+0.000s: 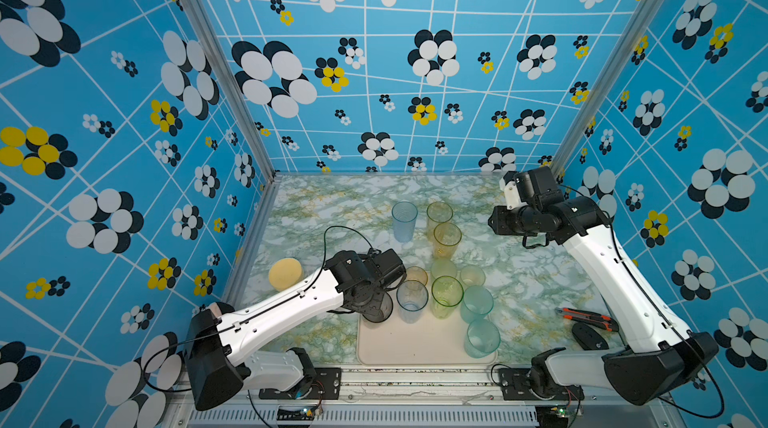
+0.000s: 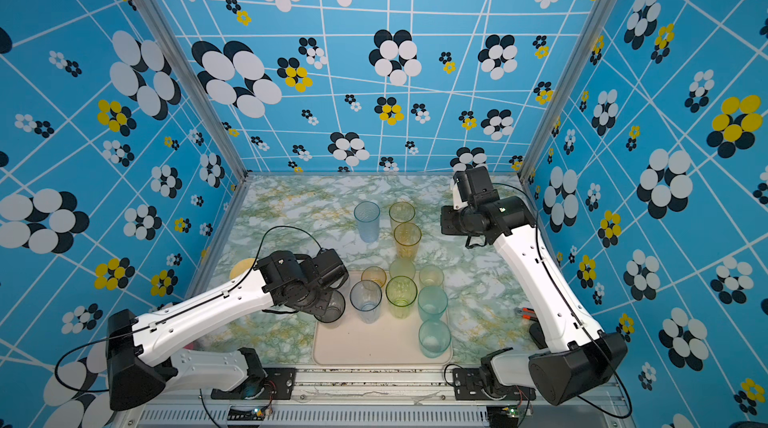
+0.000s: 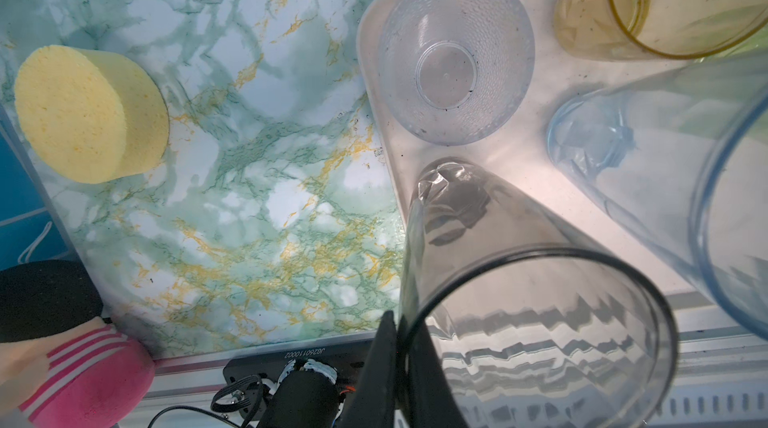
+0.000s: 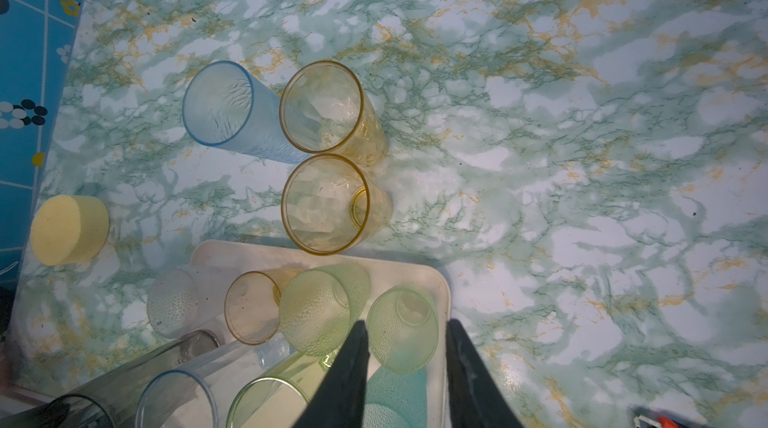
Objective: Place the glasses into the tray
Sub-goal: 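Lift the grey cup and carry it to the tray edge nearest the robot, then release the grey cup on the tray while the right gripper reaches the amber cup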
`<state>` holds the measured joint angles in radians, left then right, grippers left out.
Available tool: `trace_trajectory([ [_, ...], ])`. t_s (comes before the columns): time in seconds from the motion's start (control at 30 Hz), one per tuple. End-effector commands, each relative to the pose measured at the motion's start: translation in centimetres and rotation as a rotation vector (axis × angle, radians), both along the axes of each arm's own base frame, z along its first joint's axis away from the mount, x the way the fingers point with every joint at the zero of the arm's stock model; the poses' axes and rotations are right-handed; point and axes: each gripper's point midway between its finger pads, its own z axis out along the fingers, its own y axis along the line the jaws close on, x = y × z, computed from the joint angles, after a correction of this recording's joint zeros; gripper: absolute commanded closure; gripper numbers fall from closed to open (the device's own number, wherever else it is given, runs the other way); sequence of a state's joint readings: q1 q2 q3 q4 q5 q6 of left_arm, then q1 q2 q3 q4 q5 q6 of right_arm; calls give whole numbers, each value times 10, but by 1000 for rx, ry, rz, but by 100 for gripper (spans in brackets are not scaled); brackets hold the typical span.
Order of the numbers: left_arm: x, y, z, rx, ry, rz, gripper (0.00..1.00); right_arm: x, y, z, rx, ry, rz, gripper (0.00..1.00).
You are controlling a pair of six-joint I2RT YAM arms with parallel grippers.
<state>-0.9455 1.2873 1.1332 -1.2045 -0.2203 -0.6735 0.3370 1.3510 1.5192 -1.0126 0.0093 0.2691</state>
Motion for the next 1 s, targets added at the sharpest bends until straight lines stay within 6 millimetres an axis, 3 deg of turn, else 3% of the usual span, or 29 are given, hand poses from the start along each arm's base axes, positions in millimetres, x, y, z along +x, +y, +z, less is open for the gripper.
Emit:
trace_trajectory([
  [0.0, 8, 0, 0, -41, -33, 37, 91, 2, 1, -2, 9, 19, -1, 66],
  [0.27, 6, 10, -13, -58, 10, 73, 89, 8, 6, -13, 10, 64, 5, 66],
  [0.63, 13, 4, -7, -84, -4, 50, 67, 11, 10, -39, -18, 181, 14, 66],
  [0.73, 17, 9, 8, -79, -39, 50, 62, 12, 13, -48, -17, 213, 21, 66],
  [0.9, 34, 22, 62, -110, -138, 67, 59, 14, 21, -65, -30, 270, 42, 66],
  [0.97, 43, 27, 80, -136, -170, 87, 59, 20, 28, -58, -24, 257, 57, 66],
])
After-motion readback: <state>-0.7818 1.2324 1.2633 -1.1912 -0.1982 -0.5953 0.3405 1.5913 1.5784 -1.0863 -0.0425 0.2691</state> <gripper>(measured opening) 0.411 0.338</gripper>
